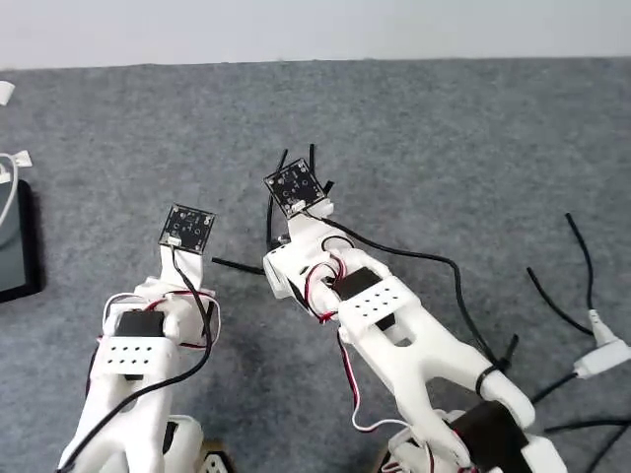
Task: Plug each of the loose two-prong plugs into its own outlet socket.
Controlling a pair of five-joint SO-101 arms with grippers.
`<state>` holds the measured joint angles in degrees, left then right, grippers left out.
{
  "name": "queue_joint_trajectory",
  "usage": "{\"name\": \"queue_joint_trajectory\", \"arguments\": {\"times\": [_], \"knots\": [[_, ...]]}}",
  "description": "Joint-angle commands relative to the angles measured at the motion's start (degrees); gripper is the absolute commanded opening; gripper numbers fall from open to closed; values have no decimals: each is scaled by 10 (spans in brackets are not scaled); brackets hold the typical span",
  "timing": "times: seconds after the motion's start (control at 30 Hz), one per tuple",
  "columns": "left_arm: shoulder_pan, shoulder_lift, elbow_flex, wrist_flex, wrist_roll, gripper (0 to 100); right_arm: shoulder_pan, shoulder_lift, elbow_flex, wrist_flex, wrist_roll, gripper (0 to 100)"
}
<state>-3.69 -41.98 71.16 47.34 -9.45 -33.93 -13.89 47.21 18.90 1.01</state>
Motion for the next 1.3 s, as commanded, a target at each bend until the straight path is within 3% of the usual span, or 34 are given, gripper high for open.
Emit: {"name": "queue_joint_trajectory", "arguments": {"times": [0.0, 0.97, 1.27], "knots": [[-4, -13, -7, -17, 4, 15, 3, 1, -34, -6, 4, 9], [-5, -13, -8, -18, 4, 15, -13, 7, -30, -3, 2, 9], [-5, -13, -8, -18, 4, 15, -14, 8, -31, 123, 2, 9]]}}
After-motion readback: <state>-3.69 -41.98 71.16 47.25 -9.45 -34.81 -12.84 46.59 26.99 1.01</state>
